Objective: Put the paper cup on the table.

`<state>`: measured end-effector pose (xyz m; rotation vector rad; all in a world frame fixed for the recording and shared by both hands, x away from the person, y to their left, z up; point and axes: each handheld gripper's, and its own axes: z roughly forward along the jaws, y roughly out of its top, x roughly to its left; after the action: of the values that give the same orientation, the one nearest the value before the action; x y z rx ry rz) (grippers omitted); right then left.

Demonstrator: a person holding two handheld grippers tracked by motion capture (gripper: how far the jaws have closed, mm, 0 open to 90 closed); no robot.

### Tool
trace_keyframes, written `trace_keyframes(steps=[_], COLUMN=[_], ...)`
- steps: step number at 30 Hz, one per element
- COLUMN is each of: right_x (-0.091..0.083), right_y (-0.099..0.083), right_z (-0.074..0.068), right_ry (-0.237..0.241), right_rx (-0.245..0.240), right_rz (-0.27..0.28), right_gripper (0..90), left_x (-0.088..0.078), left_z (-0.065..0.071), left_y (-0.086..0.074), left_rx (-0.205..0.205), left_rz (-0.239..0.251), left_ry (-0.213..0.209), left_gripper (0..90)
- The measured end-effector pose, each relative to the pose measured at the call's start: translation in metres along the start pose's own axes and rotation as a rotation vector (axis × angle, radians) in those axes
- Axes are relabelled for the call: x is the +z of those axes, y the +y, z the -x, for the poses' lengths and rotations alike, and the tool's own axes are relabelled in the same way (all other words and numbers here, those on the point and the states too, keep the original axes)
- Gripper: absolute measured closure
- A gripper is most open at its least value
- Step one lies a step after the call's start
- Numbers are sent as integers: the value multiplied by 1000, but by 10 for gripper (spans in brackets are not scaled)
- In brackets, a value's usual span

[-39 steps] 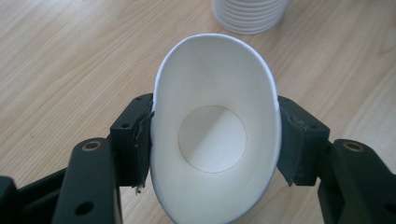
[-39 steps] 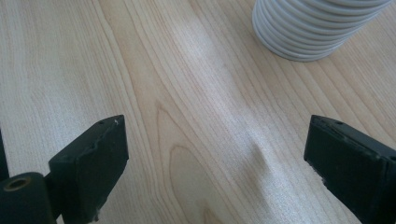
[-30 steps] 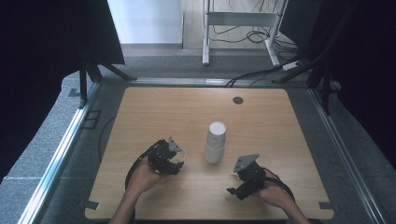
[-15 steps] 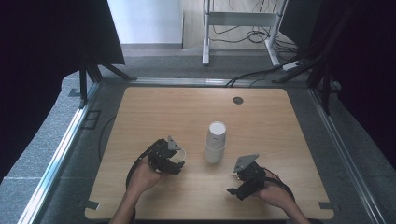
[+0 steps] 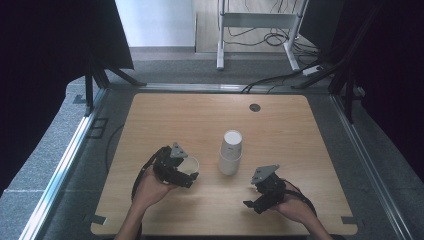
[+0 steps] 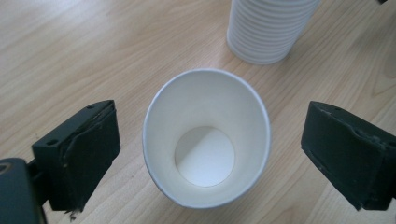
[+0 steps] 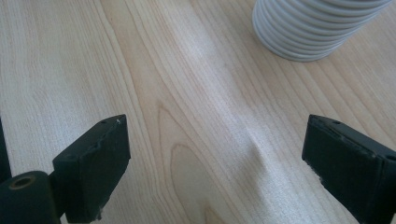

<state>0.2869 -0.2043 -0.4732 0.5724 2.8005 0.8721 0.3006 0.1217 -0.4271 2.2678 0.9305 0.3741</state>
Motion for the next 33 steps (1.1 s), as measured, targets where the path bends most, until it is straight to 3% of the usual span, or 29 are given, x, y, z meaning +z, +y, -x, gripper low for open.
trace_keyframes(steps=[15, 33], right_x=[-9, -39], right_y=[-1, -16], right_z=[3, 14], right_ry=[-19, -83], right_rx=[22, 96], right_rz=[44, 165], right_gripper=[78, 37], left_x=[-21, -35], left_z=[9, 14], left_y=[-10, -45], left_rx=[39, 53], left_rz=[52, 93], left_ry=[13, 8], left_gripper=[0, 0])
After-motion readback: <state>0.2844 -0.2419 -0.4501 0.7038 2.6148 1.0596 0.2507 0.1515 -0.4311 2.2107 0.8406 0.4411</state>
